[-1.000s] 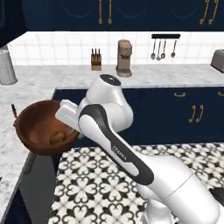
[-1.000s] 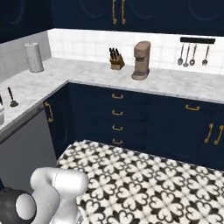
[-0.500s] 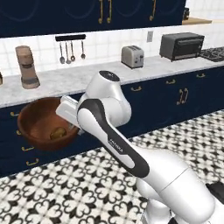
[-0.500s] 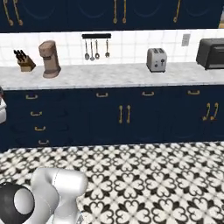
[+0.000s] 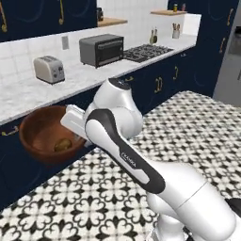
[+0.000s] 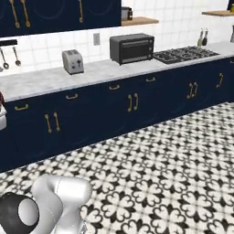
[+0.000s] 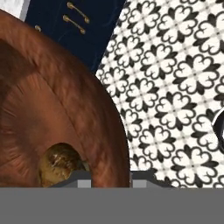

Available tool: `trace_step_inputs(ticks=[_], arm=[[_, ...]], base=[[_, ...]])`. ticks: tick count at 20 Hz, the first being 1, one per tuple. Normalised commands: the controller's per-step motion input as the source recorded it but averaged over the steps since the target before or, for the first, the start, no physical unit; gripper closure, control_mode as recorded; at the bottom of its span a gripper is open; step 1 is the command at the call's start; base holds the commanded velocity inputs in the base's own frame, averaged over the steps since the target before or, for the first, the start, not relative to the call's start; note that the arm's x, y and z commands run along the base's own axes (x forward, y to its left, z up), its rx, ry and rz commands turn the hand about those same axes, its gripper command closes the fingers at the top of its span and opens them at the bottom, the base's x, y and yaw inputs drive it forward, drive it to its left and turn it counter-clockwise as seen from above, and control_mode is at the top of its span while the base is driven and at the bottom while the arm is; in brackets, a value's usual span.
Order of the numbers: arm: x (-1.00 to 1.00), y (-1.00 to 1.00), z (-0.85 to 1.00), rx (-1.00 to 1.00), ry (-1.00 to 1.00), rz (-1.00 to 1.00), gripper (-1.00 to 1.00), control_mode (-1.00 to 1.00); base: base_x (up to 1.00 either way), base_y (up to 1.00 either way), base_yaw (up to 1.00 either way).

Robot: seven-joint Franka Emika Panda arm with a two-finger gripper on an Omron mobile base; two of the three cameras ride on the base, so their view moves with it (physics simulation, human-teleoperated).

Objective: Pick the mushroom from the sink and place it in the bowl. Then pick the bowl and place it in the microwave. Then close the microwave door and press the start button.

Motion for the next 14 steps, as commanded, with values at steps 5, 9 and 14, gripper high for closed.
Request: trace_step_inputs(ticks=[5, 9, 14], arm=[[0.00, 0.00, 0.00, 0.00, 0.00, 0.00, 1.00, 1.00], [0.00, 0.00, 0.00, 0.00, 0.00, 0.00, 1.00, 1.00], [0.00, 0.00, 0.00, 0.00, 0.00, 0.00, 1.00, 1.00]], base=[[0.02, -0.52, -0.73], [0.15, -0.68, -0.68], [0.23, -0.89, -0.64]])
